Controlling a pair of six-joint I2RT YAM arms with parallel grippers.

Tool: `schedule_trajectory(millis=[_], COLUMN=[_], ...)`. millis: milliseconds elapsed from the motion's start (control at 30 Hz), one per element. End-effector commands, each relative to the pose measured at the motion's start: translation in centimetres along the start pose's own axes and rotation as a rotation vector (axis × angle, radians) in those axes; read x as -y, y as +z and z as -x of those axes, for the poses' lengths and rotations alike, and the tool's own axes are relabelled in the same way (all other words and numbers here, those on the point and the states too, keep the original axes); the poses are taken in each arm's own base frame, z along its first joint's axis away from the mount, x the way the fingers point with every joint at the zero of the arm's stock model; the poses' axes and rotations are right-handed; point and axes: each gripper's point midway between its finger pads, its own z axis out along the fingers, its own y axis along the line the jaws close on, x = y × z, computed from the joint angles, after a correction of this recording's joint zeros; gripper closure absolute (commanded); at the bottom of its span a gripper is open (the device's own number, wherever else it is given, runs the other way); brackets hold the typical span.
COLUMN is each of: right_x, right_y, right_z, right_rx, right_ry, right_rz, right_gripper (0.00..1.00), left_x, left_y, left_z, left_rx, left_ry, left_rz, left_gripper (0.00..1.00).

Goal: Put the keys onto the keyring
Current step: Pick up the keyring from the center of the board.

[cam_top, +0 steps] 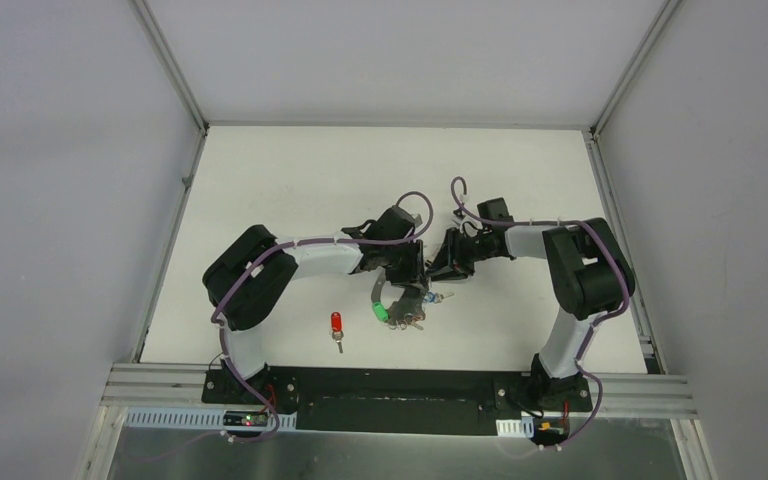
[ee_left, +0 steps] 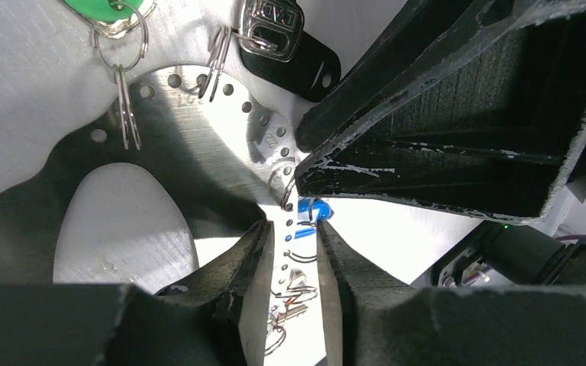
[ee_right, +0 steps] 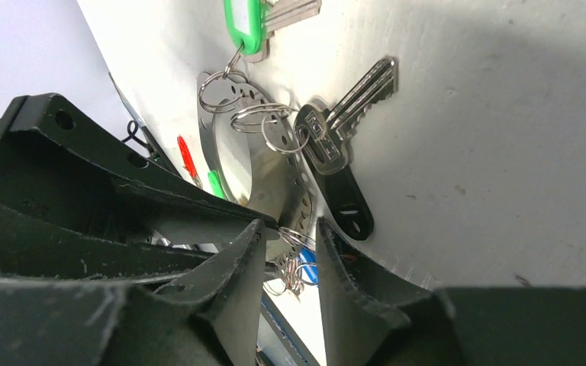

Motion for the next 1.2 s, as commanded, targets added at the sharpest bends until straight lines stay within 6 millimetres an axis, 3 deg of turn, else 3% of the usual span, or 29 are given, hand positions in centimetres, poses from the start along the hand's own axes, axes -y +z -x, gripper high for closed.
schedule_trajectory(millis=[0,500,867,1167], right_x=[0.0,1.8,1.5,1.4], right_y=[-0.3,-1.7,0.5,1.3], right_z=[0.3,-3.1,-2.9,-2.4], right_rx=[0.031,0.019,-0.041,-0.047], right_ry=[-0.013,0.053,0.091,0.093], right_rz=[-0.023,-0.115,-0.054,-0.054], right_gripper=[0.67,0.74,0.97,1.00], left_x=[1.9,1.8,1.5,1.8], left_y=[-0.5,0.1,0.5,0.8], left_z=[1.7,2.2,2.4,2.4], left_rx=[0.052,0.072,0.074,0.061], left_ry=[0.037,0.018,0.027,0.040], left_rz=[-0.070,-0.059,-0.042,-0.063], left_gripper=[0.70,0.68,0.69,0.74])
